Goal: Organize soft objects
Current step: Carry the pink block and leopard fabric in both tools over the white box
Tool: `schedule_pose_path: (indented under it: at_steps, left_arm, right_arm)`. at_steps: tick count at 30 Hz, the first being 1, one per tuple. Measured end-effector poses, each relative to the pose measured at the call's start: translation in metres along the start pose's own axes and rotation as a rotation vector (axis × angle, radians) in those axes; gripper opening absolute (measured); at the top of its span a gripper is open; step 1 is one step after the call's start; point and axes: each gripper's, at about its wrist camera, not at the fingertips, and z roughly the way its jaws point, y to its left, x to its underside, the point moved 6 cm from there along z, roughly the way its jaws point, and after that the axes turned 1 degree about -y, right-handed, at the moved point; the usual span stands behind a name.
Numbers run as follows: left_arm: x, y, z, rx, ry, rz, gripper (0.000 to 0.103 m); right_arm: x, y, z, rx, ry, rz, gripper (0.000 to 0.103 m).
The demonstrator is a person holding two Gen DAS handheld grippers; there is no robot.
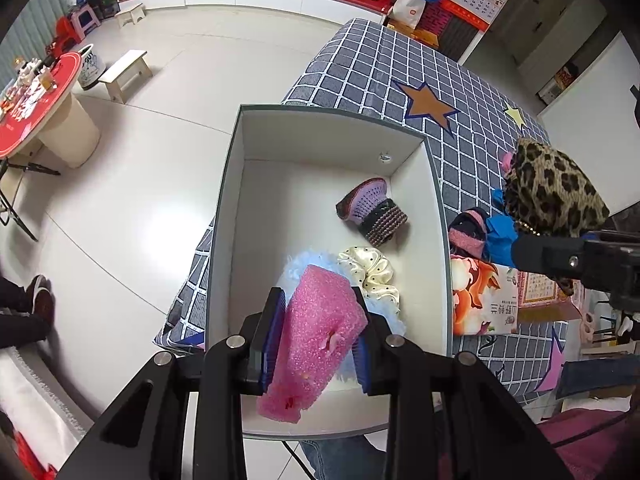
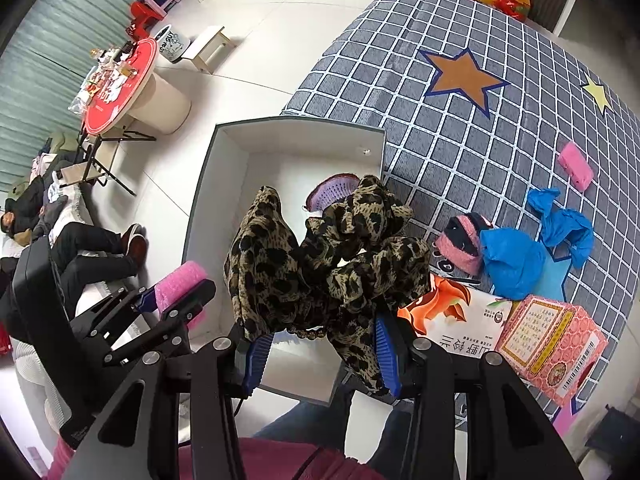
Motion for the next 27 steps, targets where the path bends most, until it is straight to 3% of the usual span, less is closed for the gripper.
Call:
schedule_pose_path:
  at_steps: [27]
  left_arm:
    - [0.004,0.000,0.004,-0.003,0.030,-0.001,0.034]
  right_arm:
    - [0.004,0.011,0.012,-0.011,0.047,-0.039,0.047]
